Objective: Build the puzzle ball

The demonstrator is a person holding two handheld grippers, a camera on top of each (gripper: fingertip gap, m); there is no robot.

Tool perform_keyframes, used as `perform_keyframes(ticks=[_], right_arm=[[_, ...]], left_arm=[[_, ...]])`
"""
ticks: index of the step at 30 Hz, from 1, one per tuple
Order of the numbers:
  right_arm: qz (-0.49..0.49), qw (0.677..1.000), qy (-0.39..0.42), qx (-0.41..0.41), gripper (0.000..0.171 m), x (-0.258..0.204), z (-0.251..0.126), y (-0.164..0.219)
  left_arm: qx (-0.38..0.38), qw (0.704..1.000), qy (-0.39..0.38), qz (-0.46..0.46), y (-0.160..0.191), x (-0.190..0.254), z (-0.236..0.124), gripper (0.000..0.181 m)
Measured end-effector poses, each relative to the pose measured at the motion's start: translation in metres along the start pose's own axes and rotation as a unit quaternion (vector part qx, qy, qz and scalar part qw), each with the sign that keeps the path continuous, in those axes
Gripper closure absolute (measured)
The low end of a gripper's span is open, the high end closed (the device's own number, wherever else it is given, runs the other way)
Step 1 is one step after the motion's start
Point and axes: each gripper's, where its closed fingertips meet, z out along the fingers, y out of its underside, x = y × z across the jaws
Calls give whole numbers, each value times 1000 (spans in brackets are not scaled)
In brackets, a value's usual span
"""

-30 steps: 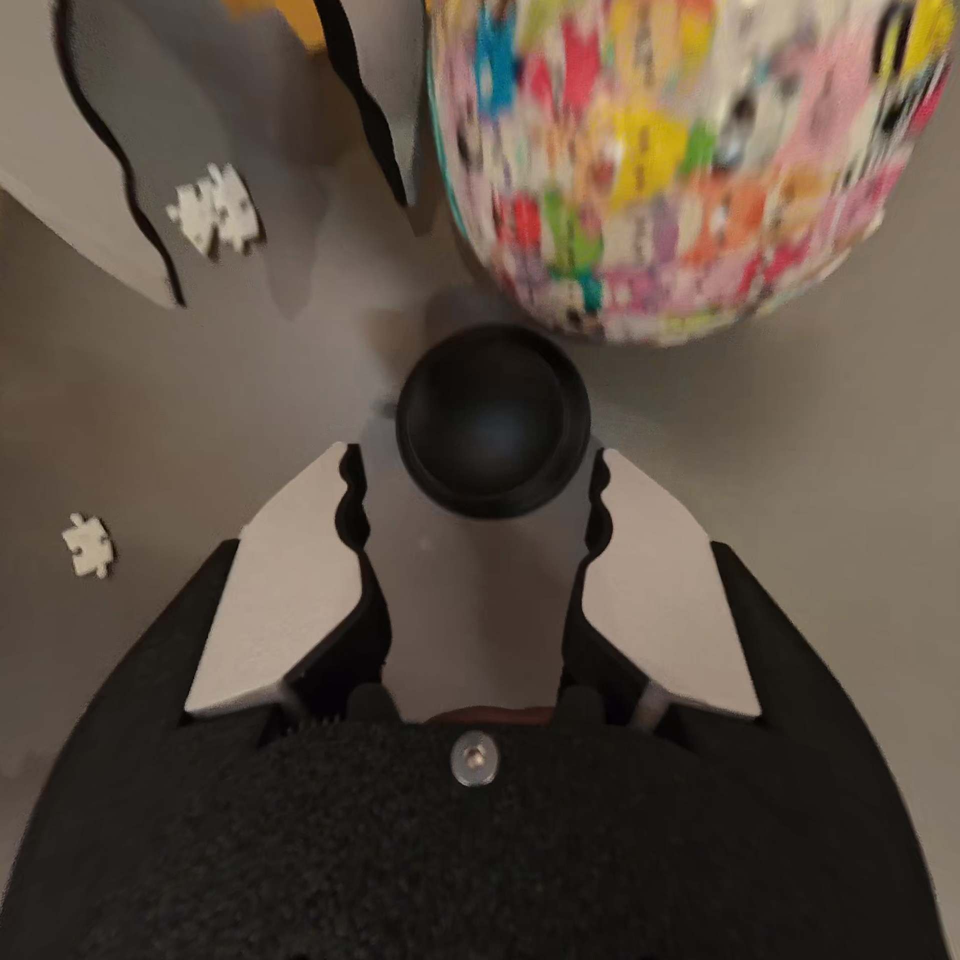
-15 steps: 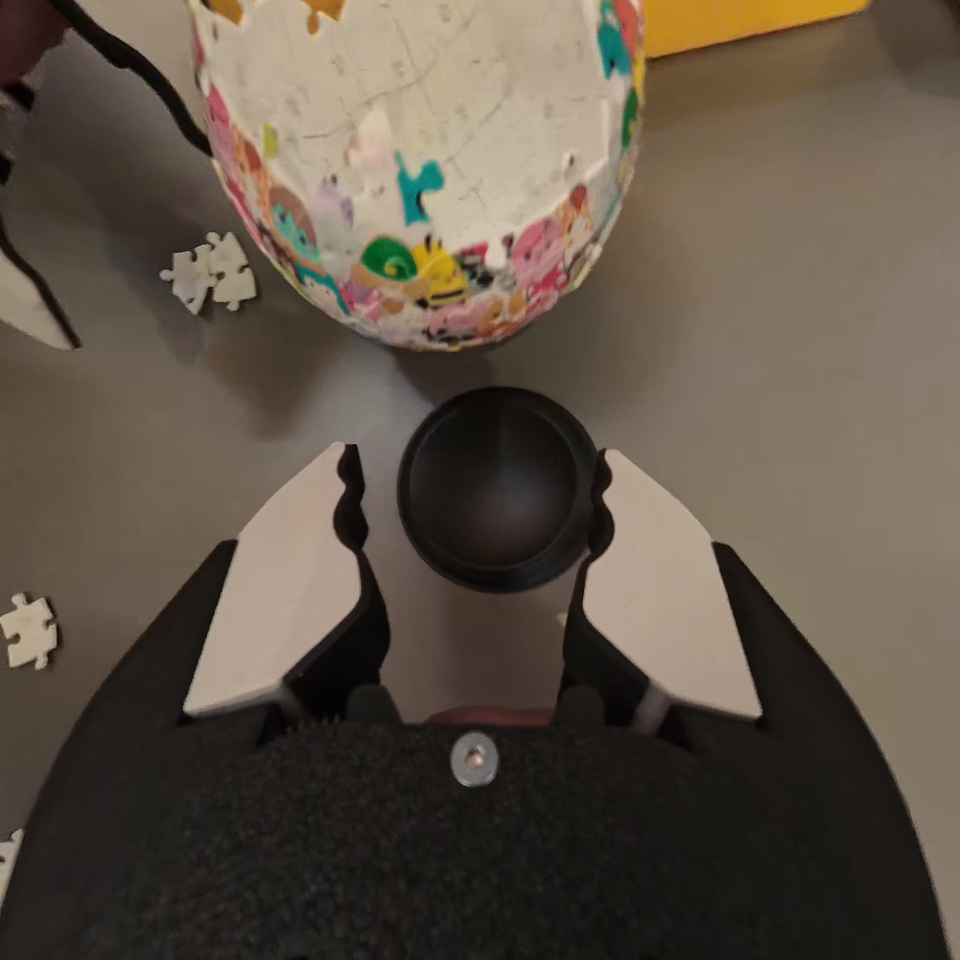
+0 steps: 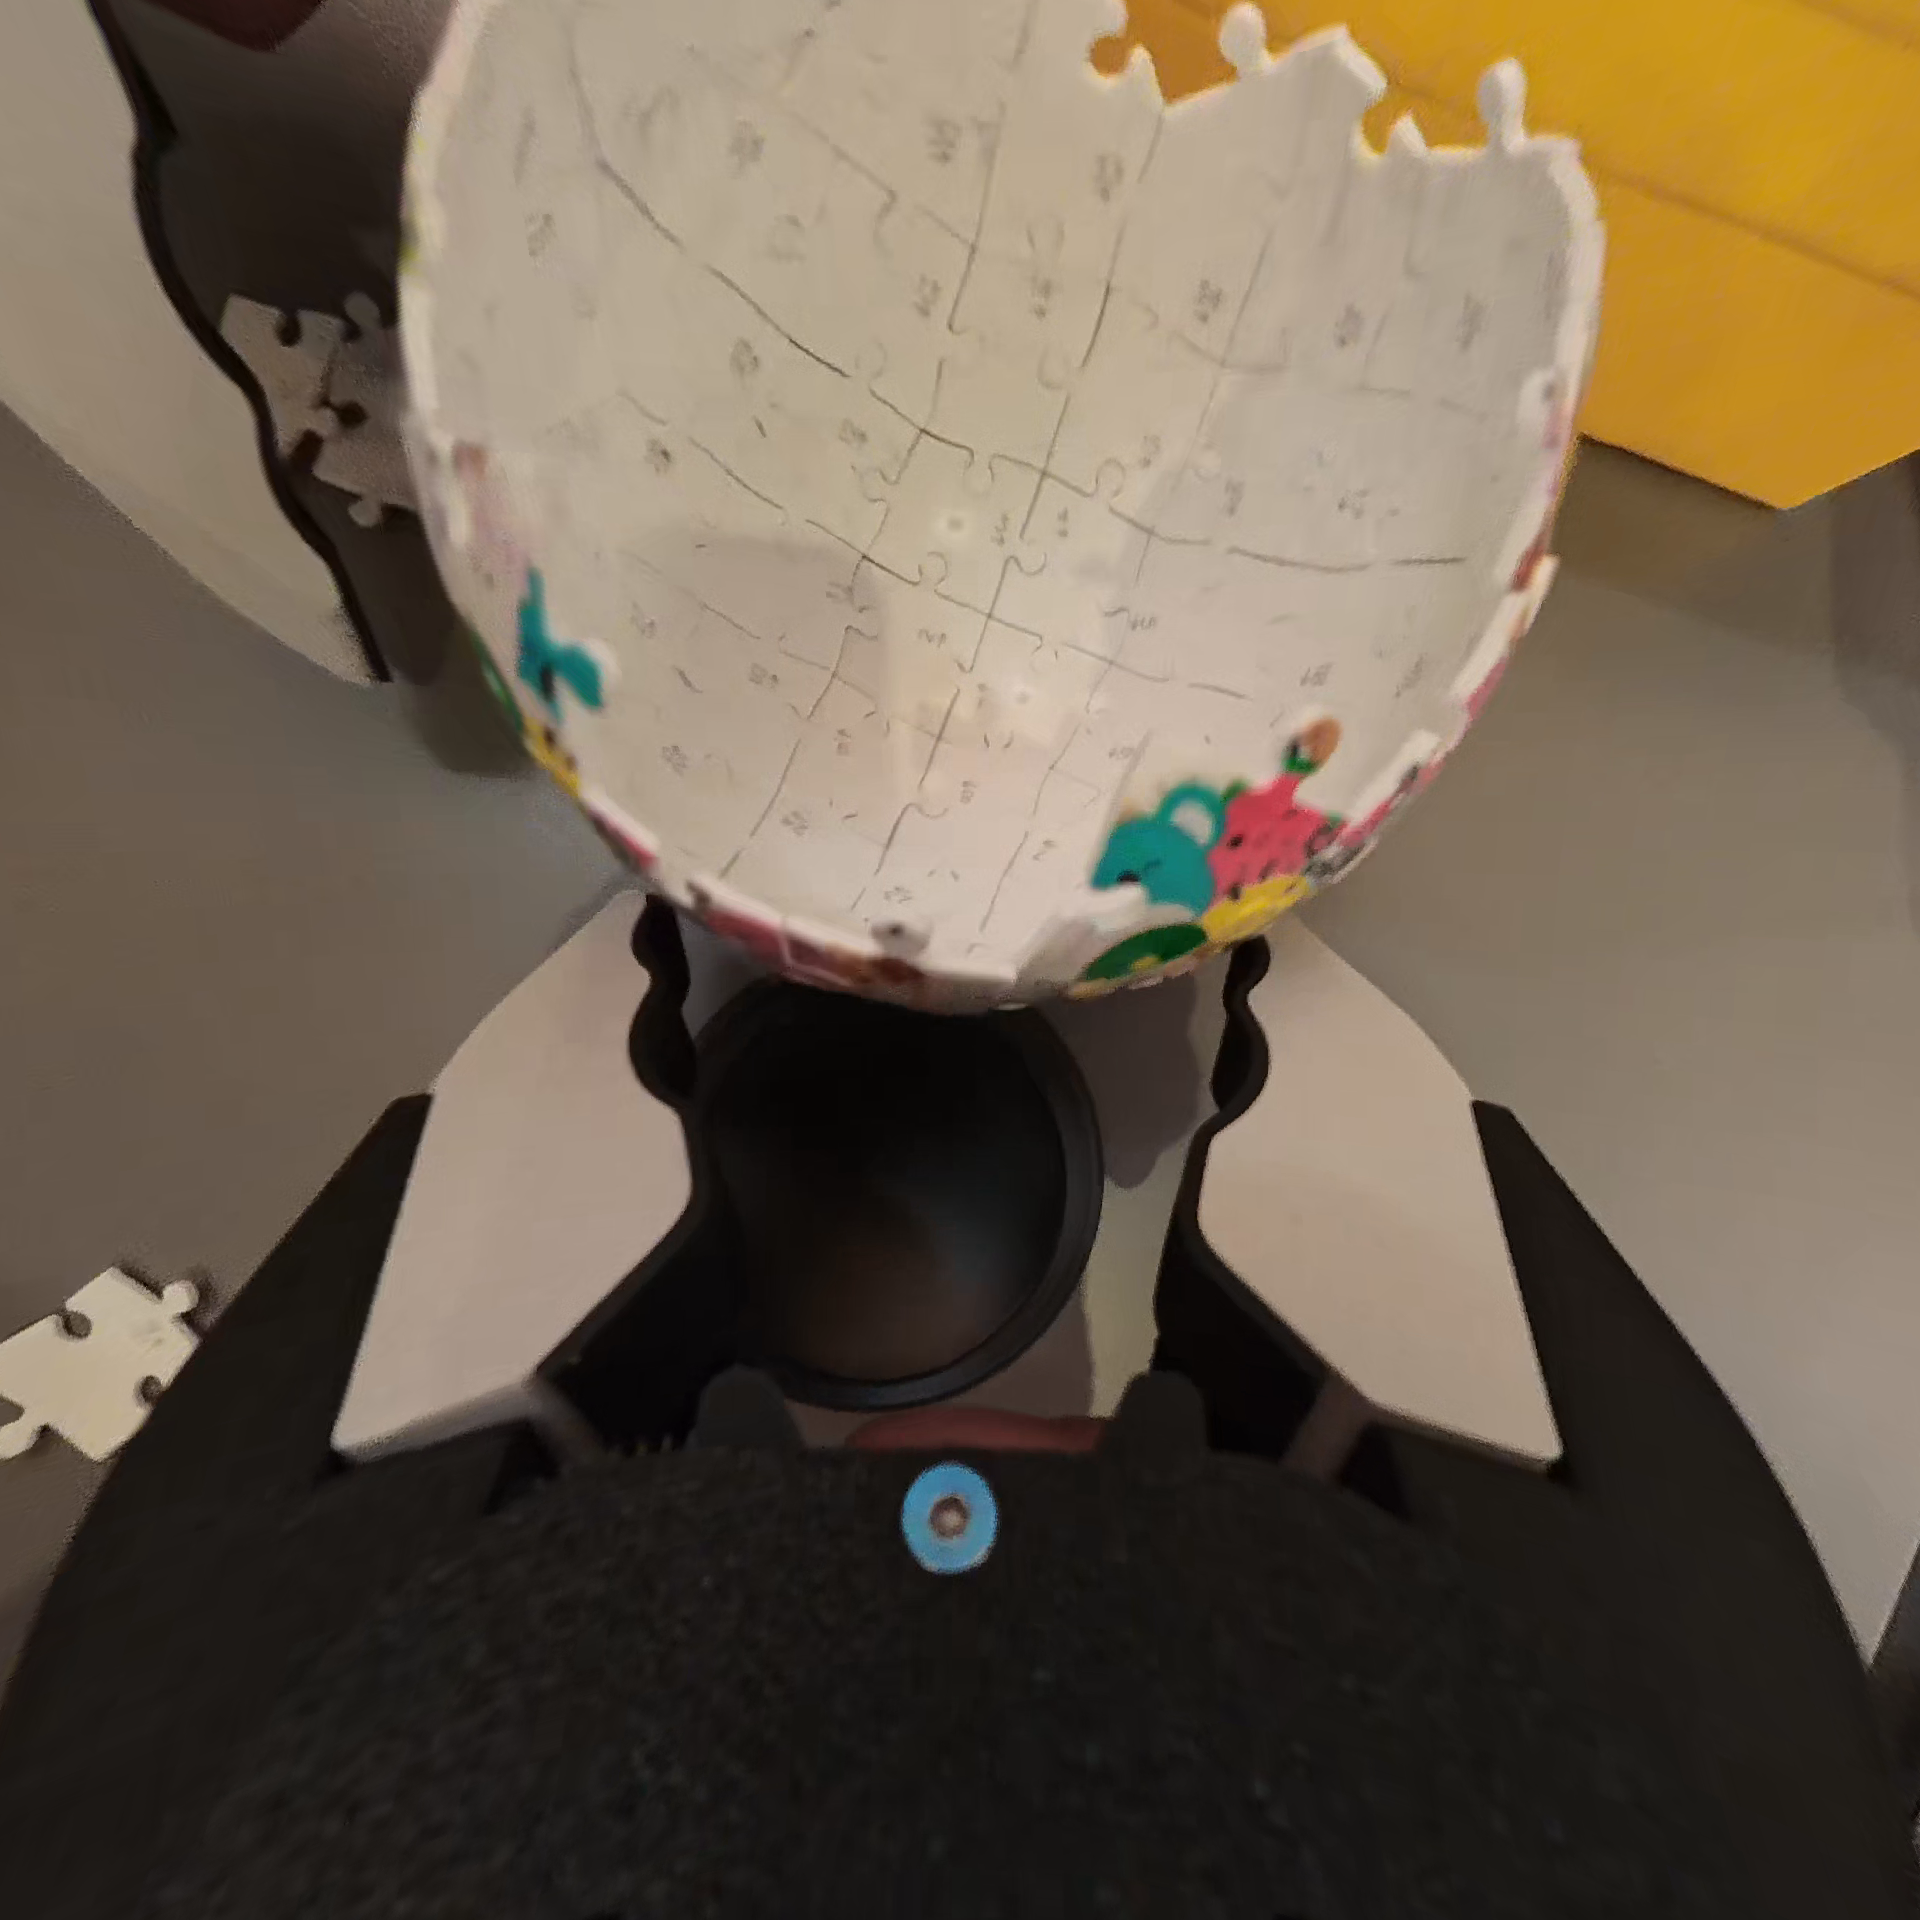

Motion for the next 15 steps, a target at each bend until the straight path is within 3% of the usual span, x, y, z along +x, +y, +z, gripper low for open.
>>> perform_keyframes(ticks=[9,15], right_arm=[[30,999,40,18,78,2,-13,-1],[68,995,68,1,78,-19,-51,5]], left_arm=[[9,1000,-13,14,-11,1,4,74],[25,999,42,18,-30,33,-1,76]])
